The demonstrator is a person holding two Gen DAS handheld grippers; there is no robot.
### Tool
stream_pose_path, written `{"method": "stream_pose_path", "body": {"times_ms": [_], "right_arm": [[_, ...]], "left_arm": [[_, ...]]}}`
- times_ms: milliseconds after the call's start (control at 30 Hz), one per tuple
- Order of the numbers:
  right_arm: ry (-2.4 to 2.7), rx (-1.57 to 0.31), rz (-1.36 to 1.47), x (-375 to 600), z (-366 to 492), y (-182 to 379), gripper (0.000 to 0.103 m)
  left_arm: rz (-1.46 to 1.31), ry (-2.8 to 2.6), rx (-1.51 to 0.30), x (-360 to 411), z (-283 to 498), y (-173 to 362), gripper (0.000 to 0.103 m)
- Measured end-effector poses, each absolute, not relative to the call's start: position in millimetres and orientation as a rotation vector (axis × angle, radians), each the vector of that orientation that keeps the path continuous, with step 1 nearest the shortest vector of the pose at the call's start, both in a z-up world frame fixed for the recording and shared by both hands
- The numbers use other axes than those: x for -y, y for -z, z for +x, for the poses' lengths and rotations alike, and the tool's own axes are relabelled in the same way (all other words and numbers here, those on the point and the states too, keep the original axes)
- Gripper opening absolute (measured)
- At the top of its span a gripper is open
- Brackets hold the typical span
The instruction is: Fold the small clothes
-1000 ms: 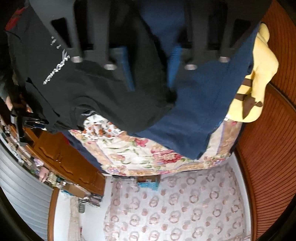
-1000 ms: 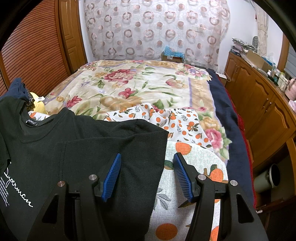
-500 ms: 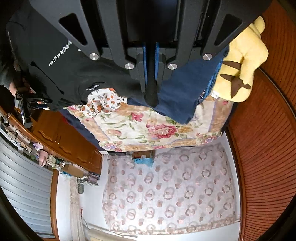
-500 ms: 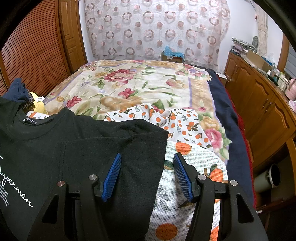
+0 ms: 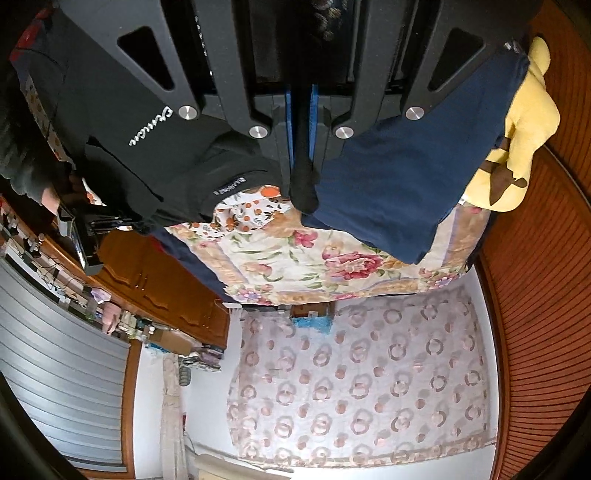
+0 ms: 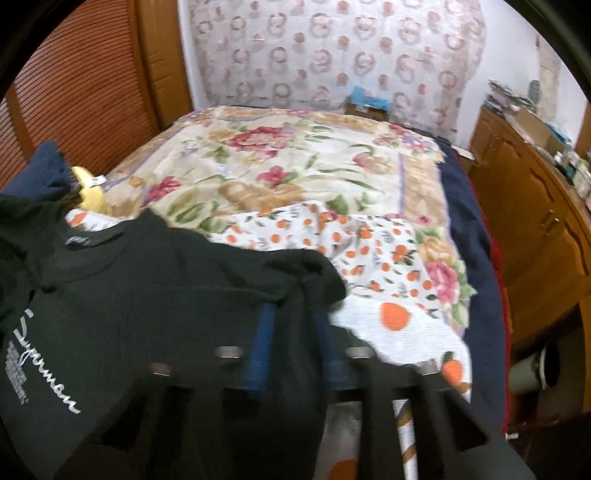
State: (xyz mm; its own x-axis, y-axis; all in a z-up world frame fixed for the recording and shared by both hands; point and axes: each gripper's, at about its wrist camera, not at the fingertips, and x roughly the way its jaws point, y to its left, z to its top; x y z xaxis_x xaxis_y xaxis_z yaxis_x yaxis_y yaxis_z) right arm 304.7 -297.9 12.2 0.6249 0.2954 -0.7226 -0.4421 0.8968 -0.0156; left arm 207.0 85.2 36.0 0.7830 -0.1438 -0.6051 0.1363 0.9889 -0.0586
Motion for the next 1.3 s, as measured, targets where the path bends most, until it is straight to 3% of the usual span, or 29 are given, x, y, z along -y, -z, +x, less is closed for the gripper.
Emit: {"method": "stream_pose_path", "body": {"times_ms": [367,1300], "right_arm": [[-0.460,-0.583,-0.158,315,220,-52,0.007],[-0.433,-0.525,-0.105,342,80,-39,0.007]], "left_arm": [[-0.002,0.181,-0.614,-72,173,-43,0.007],[-0.055,0.199,-0.588,-72,68,-9,0.007]]}}
